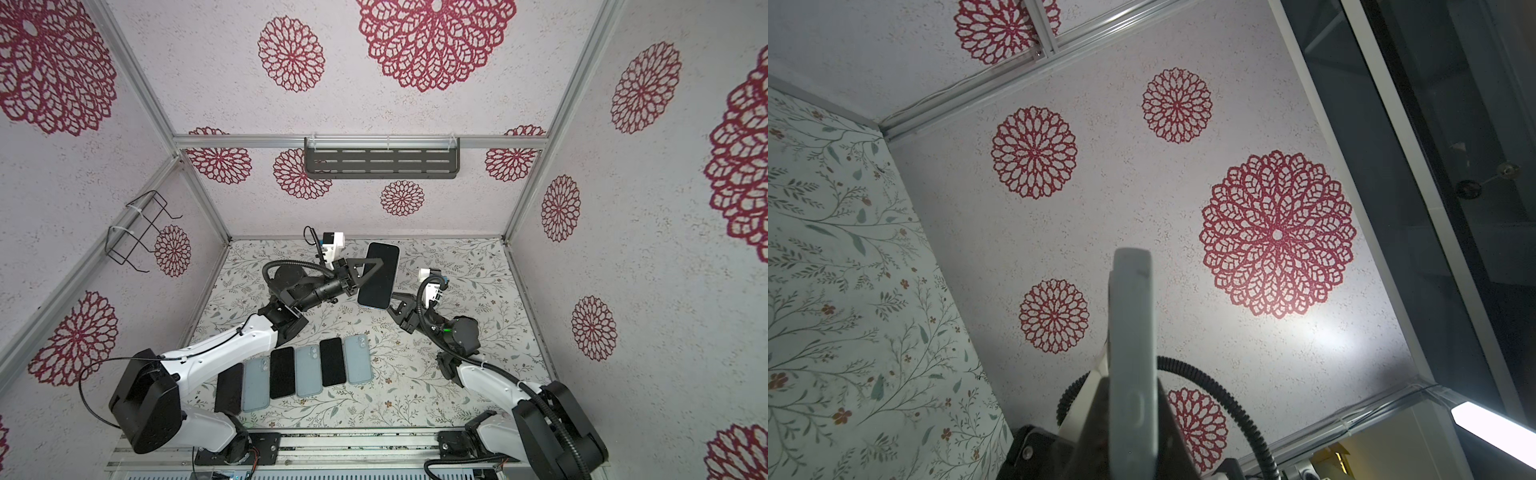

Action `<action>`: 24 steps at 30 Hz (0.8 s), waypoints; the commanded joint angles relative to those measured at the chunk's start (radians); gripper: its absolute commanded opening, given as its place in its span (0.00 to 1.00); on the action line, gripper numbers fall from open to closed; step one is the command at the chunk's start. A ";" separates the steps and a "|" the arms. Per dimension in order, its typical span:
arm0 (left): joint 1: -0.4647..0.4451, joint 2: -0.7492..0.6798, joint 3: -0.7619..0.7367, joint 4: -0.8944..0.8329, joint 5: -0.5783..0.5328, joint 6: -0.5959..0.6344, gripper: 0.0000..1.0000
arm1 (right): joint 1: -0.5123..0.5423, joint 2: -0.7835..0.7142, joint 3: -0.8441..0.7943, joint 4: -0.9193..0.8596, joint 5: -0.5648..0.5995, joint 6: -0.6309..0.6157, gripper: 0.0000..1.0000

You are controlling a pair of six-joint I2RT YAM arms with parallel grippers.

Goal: Take the phone out of the phone case

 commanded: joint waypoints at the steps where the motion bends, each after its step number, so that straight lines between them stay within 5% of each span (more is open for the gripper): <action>1: -0.034 0.017 -0.027 0.008 0.004 0.031 0.00 | -0.006 -0.079 -0.016 -0.037 0.030 -0.012 0.00; 5: -0.045 0.030 -0.056 -0.081 -0.032 0.089 0.33 | -0.004 -0.207 -0.054 -0.297 0.067 -0.085 0.00; 13: -0.055 0.075 -0.119 -0.143 -0.103 0.149 0.77 | -0.005 -0.388 -0.129 -0.618 0.110 -0.137 0.00; 24: -0.056 0.153 -0.128 -0.227 -0.141 0.206 0.87 | -0.005 -0.382 -0.263 -0.702 0.138 -0.128 0.00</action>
